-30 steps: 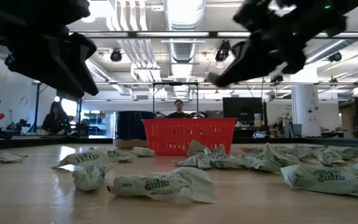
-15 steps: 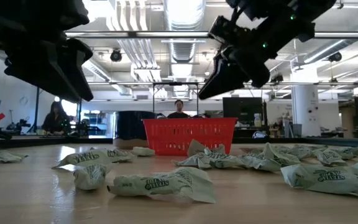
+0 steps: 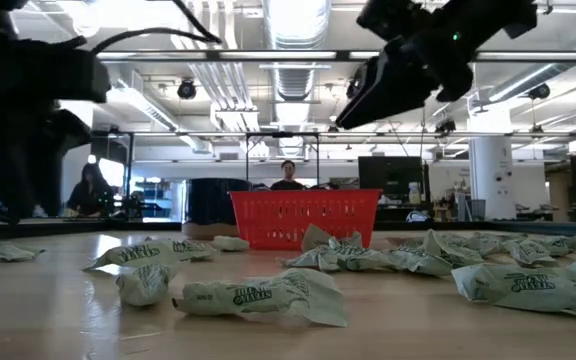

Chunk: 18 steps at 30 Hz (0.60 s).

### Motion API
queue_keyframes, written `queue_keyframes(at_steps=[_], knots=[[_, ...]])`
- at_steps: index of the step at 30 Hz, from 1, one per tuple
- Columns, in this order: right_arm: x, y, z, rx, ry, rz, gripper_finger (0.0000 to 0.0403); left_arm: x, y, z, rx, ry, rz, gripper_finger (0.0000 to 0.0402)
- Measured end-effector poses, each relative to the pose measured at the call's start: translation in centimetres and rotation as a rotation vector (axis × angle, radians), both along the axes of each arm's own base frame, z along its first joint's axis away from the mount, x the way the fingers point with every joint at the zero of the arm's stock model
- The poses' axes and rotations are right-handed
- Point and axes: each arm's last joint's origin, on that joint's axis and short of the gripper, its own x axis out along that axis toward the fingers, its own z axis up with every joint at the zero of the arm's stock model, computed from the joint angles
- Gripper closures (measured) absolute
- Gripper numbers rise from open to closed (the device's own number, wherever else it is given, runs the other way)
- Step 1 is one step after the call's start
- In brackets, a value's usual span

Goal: Pick and place Stevia / Truvia into bins
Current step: Put the white stevia packet into the red basket

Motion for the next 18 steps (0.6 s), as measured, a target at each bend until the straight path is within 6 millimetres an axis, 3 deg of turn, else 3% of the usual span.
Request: queue_keyframes(at_steps=[18], knots=[[-2.9, 4.1, 1.9, 0.051, 0.005, 0.123, 0.0284, -0.1, -1.0, -3.4, 0.052, 0.184, -0.073, 0.0246]])
